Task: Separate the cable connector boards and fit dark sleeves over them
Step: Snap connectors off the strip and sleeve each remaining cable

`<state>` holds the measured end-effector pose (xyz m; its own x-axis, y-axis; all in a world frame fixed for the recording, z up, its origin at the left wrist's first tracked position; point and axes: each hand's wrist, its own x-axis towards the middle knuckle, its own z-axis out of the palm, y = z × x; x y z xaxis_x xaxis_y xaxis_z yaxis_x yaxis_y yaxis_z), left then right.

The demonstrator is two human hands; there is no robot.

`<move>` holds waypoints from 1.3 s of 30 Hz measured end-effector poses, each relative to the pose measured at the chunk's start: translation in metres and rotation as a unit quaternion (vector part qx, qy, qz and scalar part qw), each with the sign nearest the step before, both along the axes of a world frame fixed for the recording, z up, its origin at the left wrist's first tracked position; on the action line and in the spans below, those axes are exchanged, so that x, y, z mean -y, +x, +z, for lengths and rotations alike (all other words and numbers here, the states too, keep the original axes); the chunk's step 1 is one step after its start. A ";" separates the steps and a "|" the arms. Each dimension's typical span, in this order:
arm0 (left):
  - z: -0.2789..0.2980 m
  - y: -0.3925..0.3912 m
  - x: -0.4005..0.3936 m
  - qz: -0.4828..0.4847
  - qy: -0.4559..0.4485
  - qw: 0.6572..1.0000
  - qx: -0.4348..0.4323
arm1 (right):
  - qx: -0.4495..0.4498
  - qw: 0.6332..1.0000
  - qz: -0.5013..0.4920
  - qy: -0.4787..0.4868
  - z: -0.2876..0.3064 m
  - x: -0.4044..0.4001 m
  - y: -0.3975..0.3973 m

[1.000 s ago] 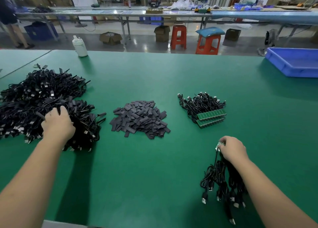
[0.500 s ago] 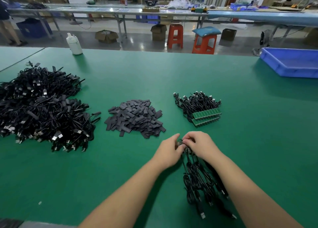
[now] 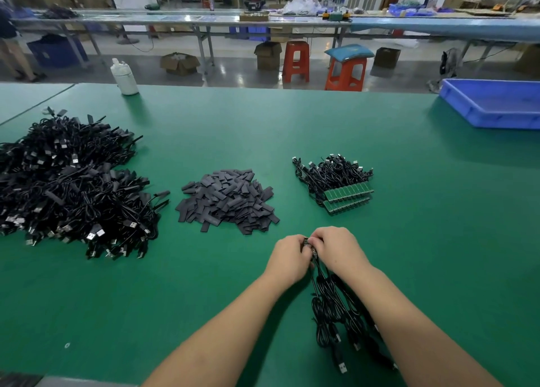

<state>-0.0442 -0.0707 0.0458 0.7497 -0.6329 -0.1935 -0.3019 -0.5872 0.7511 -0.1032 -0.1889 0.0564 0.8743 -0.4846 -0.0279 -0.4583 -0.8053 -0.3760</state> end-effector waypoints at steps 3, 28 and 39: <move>0.000 -0.002 0.004 0.019 0.004 1.000 0.015 | 0.000 1.000 -0.009 -0.007 0.000 0.001 0.001; 0.004 0.078 -0.080 0.066 -0.172 0.977 -0.105 | 0.138 0.840 -0.100 0.516 -0.017 -0.089 0.020; -0.031 0.159 -0.135 0.298 0.202 0.927 0.103 | 0.109 0.833 -0.138 0.525 -0.035 -0.059 0.010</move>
<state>0.1151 0.0644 0.0152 0.9903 -0.0015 -0.1386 0.0540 -0.9166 0.3960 -0.0928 -0.1294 0.0216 0.7728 -0.4778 -0.4177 -0.4000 0.1444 -0.9051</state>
